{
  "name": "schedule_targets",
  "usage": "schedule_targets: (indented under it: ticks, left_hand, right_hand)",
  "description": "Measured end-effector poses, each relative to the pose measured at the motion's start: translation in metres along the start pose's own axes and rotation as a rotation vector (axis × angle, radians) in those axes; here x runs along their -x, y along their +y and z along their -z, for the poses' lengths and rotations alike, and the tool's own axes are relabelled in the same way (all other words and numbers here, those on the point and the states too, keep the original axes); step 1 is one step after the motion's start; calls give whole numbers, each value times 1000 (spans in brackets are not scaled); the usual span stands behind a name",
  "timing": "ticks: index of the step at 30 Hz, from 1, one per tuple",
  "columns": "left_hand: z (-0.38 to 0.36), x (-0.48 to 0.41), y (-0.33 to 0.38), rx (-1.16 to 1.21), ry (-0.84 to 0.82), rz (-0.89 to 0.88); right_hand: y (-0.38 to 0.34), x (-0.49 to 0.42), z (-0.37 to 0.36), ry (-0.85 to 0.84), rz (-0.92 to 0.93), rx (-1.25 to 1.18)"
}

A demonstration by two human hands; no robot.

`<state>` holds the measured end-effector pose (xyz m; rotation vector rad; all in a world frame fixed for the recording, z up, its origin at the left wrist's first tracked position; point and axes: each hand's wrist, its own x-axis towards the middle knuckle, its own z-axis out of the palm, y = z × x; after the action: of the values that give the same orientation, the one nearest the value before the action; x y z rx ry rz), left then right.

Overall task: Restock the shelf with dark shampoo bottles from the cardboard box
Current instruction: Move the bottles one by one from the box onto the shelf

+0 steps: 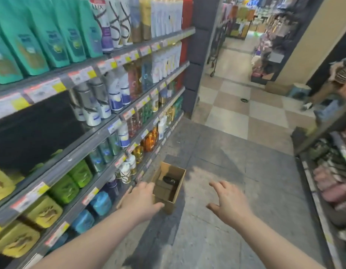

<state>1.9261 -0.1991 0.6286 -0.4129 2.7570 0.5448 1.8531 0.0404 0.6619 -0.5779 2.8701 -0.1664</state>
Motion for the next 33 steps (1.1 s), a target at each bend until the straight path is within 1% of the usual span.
schedule_targets:
  ticks: [6,10,15,19,22,26,33]
  left_hand:
    - [-12,-85,13,37,-53,31]
    - [-13,-159,10,78,-61,72]
    - [-1,-251,-6,100,-136,171]
    - [17,-315,-17,143,-109,252]
    - [18,-348,-25,187,-84,303]
    - [-4,-372,-35,246,-91,411]
    - [-85,-389,-40,387,-125,750]
  right_hand:
    - [24,-70,1,-71,6,24]
    - [34,-150,8,-108,41,93]
    - [46,-256,19,-197,66,164]
    - [44,-335,20,-242,119,215]
    - [35,-387,8,-312,204,249]
    - [20,-454,-24,-412,363,301]
    - [3,-557,-117,-628,649,426]
